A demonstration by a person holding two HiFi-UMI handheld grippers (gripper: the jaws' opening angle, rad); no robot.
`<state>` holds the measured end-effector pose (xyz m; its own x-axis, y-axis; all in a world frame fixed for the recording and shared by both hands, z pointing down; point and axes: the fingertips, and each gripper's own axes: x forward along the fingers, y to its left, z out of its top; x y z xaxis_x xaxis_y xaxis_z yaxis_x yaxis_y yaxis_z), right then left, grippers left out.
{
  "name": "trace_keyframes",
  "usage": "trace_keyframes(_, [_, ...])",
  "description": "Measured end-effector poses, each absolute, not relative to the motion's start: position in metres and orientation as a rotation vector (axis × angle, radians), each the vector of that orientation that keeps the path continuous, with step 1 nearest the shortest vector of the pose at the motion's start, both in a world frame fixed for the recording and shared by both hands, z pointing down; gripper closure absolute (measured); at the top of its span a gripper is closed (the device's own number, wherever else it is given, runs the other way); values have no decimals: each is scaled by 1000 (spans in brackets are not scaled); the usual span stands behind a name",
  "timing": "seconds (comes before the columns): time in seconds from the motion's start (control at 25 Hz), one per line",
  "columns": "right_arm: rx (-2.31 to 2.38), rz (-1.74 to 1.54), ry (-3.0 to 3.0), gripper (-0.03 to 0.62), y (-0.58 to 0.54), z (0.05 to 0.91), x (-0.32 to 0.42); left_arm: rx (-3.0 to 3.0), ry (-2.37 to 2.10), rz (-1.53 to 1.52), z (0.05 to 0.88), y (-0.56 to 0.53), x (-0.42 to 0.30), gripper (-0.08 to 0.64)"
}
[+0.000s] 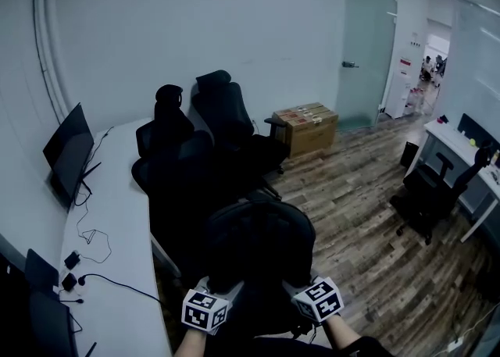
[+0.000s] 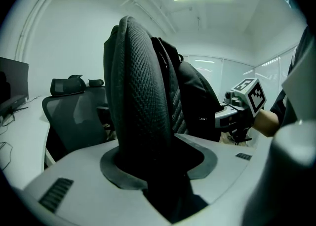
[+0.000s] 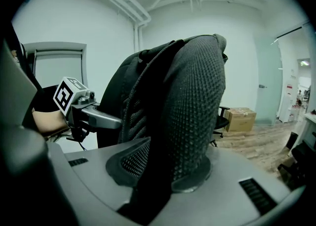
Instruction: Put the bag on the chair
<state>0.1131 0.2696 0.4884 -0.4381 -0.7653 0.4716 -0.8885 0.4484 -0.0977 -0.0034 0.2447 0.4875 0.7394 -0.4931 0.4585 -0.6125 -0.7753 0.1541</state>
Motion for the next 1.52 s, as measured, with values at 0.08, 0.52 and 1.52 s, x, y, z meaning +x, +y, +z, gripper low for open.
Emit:
trace_keyframes(0.08, [1424,482,-2341,477,249,489,103,2657,-849,585,488,223,-13,353])
trace_keyframes(0.52, [1404,486,-2345,477,170,496,97,2640,-857,585,494,146,-20,353])
trace_keyframes(1.52, [1065,440,-2450,477,6,508,135,2459,-1146,499,511,12,15,353])
